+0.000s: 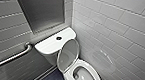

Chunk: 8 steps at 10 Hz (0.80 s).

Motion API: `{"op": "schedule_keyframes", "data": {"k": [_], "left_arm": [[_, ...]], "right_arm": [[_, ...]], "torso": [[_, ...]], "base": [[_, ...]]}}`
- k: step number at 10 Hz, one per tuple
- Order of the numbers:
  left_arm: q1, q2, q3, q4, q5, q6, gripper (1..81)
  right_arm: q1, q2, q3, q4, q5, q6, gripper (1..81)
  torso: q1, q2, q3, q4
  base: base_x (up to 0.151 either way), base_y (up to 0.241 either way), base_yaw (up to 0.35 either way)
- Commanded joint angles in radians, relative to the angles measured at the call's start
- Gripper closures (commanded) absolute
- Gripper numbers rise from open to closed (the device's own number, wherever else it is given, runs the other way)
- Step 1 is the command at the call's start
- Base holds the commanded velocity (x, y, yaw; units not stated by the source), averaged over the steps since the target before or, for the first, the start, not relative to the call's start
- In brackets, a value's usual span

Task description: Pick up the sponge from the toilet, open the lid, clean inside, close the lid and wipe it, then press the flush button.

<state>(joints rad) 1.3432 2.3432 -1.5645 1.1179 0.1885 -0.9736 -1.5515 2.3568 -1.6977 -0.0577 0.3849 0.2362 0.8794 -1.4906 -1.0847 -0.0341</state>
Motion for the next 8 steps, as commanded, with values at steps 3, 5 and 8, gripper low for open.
{"op": "schedule_keyframes", "data": {"k": [3,5,8], "left_arm": [[0.015,0.09,-0.072,-0.165,0.192,0.157,1.0],[0.009,0.091,-0.107,-0.504,0.159,0.553,1.0],[0.012,0.125,-0.228,-0.961,0.033,0.937,1.0]], "right_arm": [[-0.011,-0.038,0.009,-0.028,-0.061,-0.001,81.1],[-0.003,-0.046,0.027,-0.03,-0.063,0.002,81.1],[0.041,-0.119,0.166,-0.037,-0.063,-0.001,81.1]], "torso": [[0.0,0.0,0.0,0.0],[0.0,0.0,0.0,0.0],[0.0,0.0,0.0,0.0]], "base": [[0.0,0.0,0.0],[0.0,0.0,0.0],[0.0,0.0,0.0]]}}
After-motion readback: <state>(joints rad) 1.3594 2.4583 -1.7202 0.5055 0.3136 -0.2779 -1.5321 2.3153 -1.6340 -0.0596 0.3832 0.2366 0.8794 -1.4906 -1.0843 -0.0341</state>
